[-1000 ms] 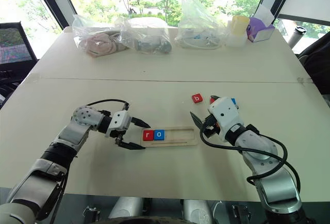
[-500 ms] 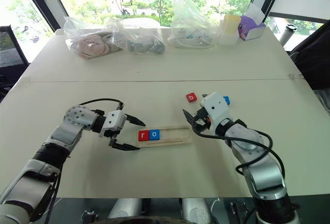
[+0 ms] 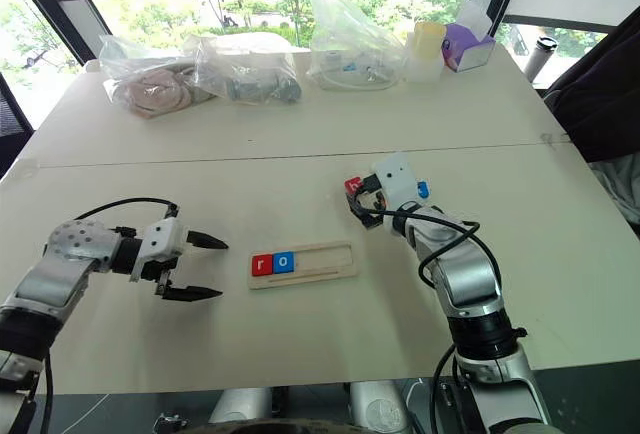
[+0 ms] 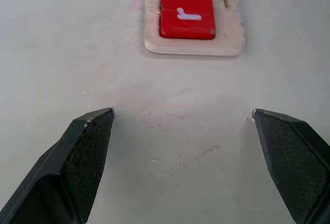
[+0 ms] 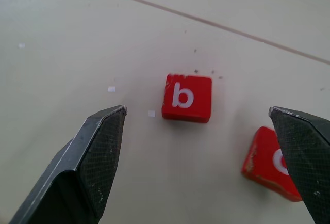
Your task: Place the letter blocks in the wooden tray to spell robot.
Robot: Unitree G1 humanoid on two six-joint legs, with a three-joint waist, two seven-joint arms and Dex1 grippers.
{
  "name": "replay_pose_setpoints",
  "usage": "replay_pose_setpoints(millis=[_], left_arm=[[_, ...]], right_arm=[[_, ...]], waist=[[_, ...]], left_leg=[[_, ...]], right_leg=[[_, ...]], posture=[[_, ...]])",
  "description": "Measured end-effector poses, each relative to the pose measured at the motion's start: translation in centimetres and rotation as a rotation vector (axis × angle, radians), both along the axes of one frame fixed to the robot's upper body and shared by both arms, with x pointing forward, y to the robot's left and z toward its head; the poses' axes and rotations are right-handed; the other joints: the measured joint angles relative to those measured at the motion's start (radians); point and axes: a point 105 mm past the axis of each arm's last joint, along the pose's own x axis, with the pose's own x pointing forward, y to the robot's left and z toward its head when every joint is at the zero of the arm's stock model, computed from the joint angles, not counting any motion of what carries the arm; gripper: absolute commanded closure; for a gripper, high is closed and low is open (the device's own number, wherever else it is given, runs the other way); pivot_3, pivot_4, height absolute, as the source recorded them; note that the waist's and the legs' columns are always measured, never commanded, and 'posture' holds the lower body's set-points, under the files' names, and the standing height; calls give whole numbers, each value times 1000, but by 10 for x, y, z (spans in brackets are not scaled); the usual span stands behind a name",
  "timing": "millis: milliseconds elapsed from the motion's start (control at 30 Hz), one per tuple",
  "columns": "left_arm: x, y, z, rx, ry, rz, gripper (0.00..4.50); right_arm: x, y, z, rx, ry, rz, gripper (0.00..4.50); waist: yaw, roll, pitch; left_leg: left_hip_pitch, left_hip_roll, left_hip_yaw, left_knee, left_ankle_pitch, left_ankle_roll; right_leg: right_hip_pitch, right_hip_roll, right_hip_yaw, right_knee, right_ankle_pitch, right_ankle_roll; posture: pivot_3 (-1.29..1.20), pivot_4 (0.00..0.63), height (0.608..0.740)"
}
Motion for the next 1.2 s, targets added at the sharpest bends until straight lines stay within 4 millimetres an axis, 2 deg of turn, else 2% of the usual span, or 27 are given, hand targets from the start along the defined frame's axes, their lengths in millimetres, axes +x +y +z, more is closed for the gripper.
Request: replay_pose_setpoints(millis=[200,467,733,1100,1200], left_arm=[[2,-22,49,-238,-9,59,11],[-5,-42,79,-363,23,53,11],[-7,-51,86,-381,5,50,11],[-6,-53,85,-391,2,70,11],[-5,-54,85,-391,0,70,0]], right_arm=[[8,19,0,8,6,35,0],[20,19,-5,-11,29,-22,0],[22,18,-9,-8,39,-60,0],[23,15,-10,38,81,-98,0],[23,15,-10,41,88,-102,863]], waist=[[14,-1,1],[19,-1,1],[18,-1,1],[18,-1,1],[18,-1,1]], left_leg=[[-2,-1,1,1,0,0],[-1,-2,1,2,0,0],[-1,-2,2,1,0,0],[-1,-2,3,1,0,0],[-1,-2,3,1,0,0]], right_leg=[[0,-1,0,-1,0,1],[0,-1,0,-1,0,1],[-1,-1,0,-1,0,1],[0,-1,0,-1,0,1],[0,0,0,-1,0,1]], posture=[[0,150,740],[0,150,740],[0,150,740],[0,150,740],[0,150,740]])
